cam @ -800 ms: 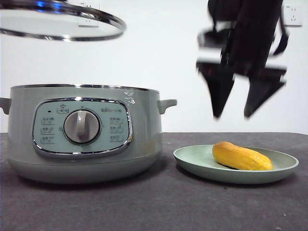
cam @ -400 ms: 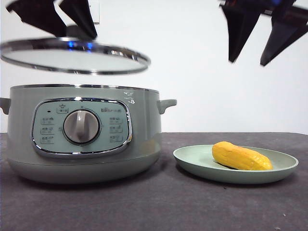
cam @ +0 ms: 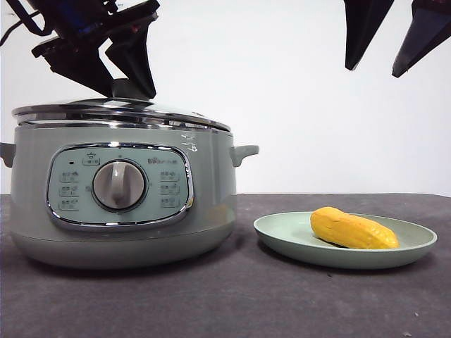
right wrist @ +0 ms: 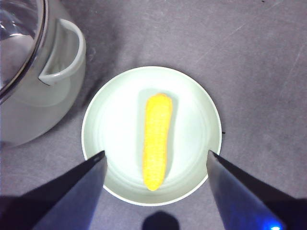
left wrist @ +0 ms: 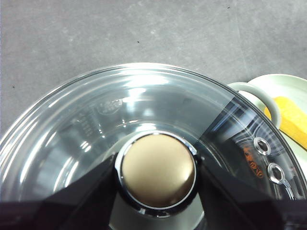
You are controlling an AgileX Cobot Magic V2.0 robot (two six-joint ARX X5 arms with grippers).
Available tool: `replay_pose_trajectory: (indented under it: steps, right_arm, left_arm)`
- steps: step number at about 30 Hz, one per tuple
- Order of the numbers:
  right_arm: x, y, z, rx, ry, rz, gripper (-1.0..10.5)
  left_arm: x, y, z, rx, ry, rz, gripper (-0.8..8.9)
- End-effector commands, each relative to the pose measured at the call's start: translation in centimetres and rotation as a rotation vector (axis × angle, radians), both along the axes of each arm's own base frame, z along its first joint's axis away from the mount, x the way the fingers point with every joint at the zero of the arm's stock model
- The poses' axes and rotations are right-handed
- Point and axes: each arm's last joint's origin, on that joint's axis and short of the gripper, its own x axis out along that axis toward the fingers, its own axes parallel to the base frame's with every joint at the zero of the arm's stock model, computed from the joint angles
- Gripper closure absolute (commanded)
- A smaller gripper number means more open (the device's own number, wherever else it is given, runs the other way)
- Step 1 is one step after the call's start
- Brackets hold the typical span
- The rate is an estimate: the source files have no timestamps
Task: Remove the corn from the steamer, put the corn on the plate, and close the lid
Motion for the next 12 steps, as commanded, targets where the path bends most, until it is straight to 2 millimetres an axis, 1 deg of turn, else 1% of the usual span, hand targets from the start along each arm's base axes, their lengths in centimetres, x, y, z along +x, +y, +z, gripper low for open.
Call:
replay_pose_trajectory:
  steps: [1, 6, 12]
  right_arm:
    - [0.0, 0.0, -0.2, -0.001, 0.006, -0.011, 6.0]
    - [0.0, 0.0, -0.2, -0.001, 0.006, -0.011, 6.0]
    - [0.0, 0.0, -0.2, -0.002, 0.007, -0.011, 6.0]
  left_arm:
    - [0.1, -0.2, 0.7, -0.040, -0.034, -0.013, 8.22]
    - [0.2, -0.3, 0.4, -0.028, -0.019, -0.009, 8.22]
    - [0.8, -0.6, -0.8, -0.008, 0.025, -0.011, 8.13]
